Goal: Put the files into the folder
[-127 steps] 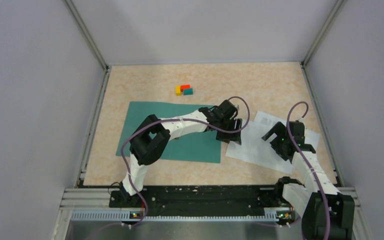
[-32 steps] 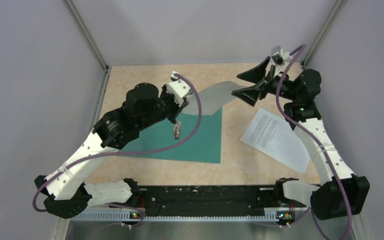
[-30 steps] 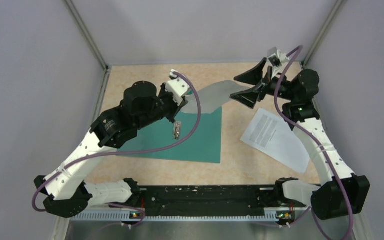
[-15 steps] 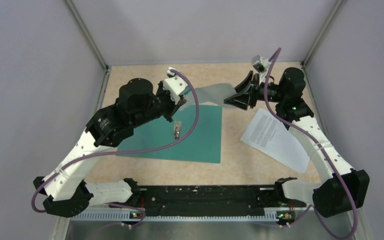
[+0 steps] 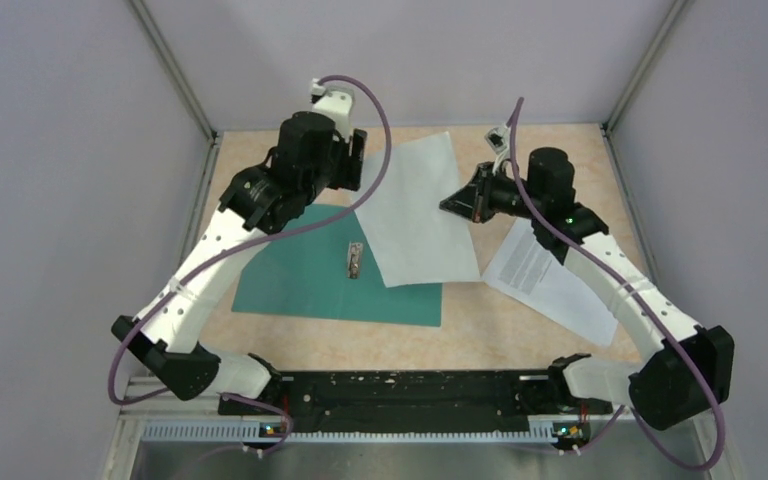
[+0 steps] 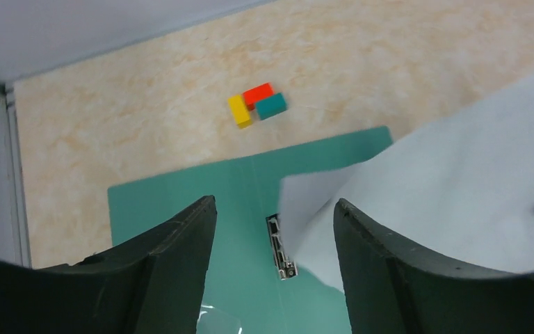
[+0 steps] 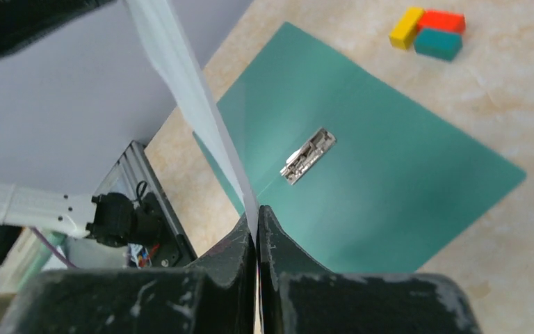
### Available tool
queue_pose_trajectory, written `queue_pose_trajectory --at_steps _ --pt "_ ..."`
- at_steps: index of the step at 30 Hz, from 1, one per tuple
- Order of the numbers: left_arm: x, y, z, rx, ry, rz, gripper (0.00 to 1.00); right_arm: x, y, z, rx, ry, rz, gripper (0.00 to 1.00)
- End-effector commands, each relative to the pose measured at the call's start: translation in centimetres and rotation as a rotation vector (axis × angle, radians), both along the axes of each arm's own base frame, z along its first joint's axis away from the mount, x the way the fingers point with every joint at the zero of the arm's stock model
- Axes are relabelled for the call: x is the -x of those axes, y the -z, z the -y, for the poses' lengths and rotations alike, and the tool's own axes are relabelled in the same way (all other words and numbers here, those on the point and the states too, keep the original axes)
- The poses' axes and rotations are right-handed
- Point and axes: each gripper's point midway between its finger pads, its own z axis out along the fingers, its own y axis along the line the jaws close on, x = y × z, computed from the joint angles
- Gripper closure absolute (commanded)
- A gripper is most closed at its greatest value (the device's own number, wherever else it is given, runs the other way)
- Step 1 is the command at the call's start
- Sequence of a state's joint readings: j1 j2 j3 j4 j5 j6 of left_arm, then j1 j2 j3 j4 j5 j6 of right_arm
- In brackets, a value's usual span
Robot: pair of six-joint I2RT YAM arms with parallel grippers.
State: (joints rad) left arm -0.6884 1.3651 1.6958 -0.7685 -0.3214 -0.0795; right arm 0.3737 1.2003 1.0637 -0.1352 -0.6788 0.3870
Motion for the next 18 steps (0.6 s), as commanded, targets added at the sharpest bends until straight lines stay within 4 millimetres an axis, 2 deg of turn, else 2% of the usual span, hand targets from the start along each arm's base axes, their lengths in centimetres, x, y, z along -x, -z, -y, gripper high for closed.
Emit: queue_pose_trajectory --at_steps 1,3,5,8,10,12,14,18 --pt "-2.8 0.7 -4.4 0.168 -0.293 -0.07 0.34 -2.2 5.6 0.9 0.019 0.192 -0.264 1.0" --pt "-3.6 3.5 -5.5 0.192 -0.353 -0.13 0.38 -2.8 9.3 1.4 0.047 0.265 -0.36 1.0" --pt "-3.9 7.7 -6.1 0.236 -0.384 -0.223 0.44 -3.1 12.2 2.0 0.08 0.326 -0.42 1.0" --pt "-3.6 13.1 -5.3 0.307 -0.384 -0.359 0.5 -3.2 15.8 3.6 0.165 0.411 -0.465 1.0" --pt "-3.1 16.6 -4.5 0.318 -0.382 -0.441 0.54 -3.0 17.0 4.2 0.208 0.431 -0.477 1.0" --pt "-2.6 19.9 -3.8 0.313 -0.374 -0.527 0.59 -2.8 17.1 4.6 0.219 0.442 -0.462 1.0" --pt "-2.1 22.8 -3.3 0.311 -0.389 -0.606 0.62 -2.9 16.2 4.6 0.21 0.441 -0.434 1.0" --pt "-2.1 26.8 -3.3 0.295 -0.434 -0.644 0.62 -3.0 13.6 4.2 0.177 0.421 -0.375 1.0"
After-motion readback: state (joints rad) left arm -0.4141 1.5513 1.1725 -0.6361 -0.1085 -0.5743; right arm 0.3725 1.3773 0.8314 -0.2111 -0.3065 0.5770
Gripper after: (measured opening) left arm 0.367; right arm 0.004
